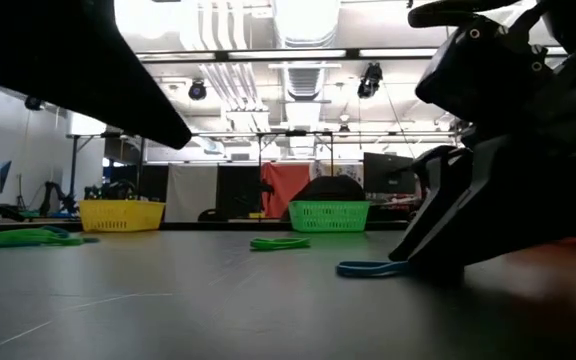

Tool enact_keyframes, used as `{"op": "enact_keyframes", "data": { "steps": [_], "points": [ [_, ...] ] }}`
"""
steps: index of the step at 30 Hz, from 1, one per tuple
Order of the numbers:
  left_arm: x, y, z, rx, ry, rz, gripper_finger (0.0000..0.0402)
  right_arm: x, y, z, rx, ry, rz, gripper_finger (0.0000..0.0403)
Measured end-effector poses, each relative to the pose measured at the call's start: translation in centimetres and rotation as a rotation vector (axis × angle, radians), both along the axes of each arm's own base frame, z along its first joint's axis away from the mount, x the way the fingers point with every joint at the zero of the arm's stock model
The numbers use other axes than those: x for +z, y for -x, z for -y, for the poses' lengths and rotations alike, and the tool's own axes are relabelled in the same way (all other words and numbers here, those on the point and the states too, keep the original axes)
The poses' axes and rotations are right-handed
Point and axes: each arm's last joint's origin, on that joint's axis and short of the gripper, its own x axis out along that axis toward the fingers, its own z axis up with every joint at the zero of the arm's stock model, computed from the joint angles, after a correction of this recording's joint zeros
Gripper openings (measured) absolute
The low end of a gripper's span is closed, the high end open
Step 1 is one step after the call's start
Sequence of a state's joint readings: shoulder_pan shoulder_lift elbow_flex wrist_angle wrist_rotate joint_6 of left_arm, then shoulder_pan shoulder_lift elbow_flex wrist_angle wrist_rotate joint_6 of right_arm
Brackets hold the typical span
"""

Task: Sort rubber bands into baskets
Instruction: Put the blue rubber band into the orange bin

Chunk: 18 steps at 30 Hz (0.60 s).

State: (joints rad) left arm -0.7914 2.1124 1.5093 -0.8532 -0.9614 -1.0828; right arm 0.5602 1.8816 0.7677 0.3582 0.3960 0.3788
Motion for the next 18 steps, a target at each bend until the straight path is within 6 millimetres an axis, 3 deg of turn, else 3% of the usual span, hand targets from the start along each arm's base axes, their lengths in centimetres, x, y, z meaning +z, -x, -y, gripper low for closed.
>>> {"op": "enact_keyframes", "data": {
  "steps": [6,10,18],
  "points": [
    [0.1,0.0,0.0,0.002,-0.013,0.016,0.0148,-0.4,0.4,0.4,0.041,0.11,-0.056,0.0023],
    [0.1,0.0,0.0,0.003,-0.017,0.016,0.0148,0.3,0.7,0.6,0.047,0.131,-0.072,0.0012],
    [0.1,0.0,0.0,0.003,-0.018,0.017,0.0148,4.9,2.9,2.3,0.008,0.256,-0.137,0.0009]
  ]
}}
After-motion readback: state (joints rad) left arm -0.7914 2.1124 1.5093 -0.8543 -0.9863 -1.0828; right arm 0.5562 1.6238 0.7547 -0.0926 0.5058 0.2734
